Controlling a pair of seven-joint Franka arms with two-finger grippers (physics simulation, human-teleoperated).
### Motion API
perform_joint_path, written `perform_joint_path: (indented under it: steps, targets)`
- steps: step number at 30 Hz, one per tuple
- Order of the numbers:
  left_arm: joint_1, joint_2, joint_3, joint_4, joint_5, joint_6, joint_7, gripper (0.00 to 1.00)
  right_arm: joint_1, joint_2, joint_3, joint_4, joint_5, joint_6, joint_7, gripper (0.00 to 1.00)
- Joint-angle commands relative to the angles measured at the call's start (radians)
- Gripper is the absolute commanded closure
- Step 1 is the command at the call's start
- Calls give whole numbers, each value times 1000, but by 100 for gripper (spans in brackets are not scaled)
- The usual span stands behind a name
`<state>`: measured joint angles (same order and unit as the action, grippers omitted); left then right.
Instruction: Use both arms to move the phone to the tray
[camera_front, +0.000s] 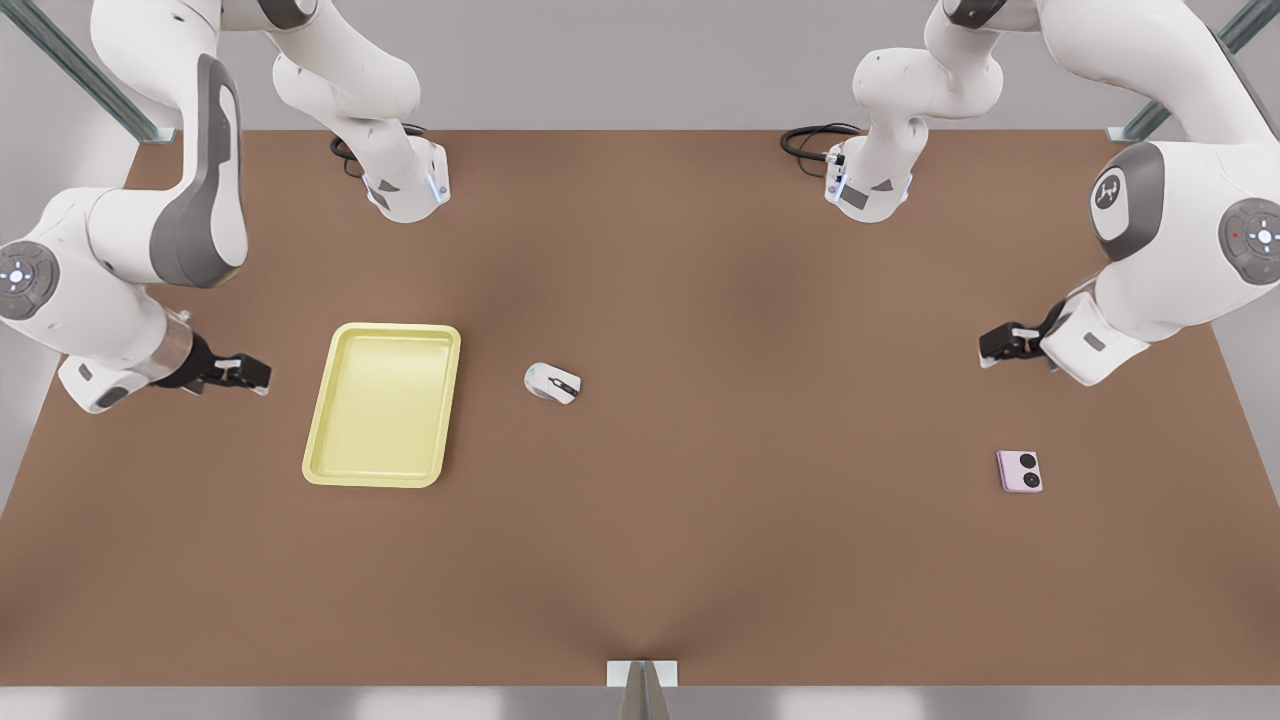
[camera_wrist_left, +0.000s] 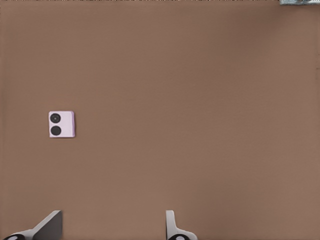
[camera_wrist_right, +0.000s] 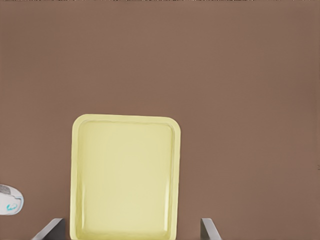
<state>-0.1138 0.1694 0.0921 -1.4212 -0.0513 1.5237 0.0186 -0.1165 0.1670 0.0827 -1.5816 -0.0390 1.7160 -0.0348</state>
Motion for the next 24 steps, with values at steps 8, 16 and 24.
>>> perform_joint_path:
  steps: [8, 16, 24]
  targets:
    - [134, 351, 81, -1, -16, 352, 258, 0, 0, 9, 0, 8, 1, 34, -19, 0]
    - [237, 516, 81, -64, -71, 576, 276, 0, -2, 9, 0, 8, 1, 36, -19, 0]
    - [253, 588, 81, -65, -59, 651, 282, 0, 6, 9, 0, 6, -2, 59, -17, 0]
